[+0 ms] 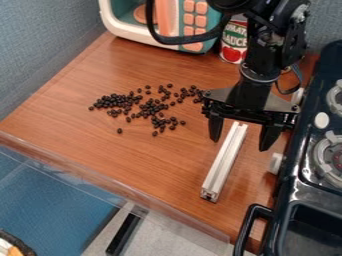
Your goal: Sweep into pile
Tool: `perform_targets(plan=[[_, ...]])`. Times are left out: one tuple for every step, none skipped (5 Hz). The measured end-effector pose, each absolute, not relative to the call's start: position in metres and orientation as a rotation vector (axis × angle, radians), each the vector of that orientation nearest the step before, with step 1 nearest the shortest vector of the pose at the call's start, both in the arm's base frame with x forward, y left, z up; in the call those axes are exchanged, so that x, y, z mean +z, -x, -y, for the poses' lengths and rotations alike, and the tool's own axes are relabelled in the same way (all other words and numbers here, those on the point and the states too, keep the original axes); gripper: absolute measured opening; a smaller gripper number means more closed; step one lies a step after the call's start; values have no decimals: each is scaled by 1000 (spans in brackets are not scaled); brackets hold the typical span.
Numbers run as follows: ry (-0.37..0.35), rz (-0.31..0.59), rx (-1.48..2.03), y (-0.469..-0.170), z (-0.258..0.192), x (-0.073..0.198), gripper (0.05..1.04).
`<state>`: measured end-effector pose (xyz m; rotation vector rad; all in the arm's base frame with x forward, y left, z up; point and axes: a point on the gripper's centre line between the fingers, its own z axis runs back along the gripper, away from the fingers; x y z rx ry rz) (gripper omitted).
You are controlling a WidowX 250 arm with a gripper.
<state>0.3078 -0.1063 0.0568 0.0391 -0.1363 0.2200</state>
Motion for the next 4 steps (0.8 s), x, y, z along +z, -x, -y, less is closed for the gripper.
perform_targets(plan=[[-51,104,217,-304,106,46,1001],[-31,88,193,-302,107,45,1000],[-19,75,152,-301,101,41,1001],[-21,70,122,-298,99,37,1001]])
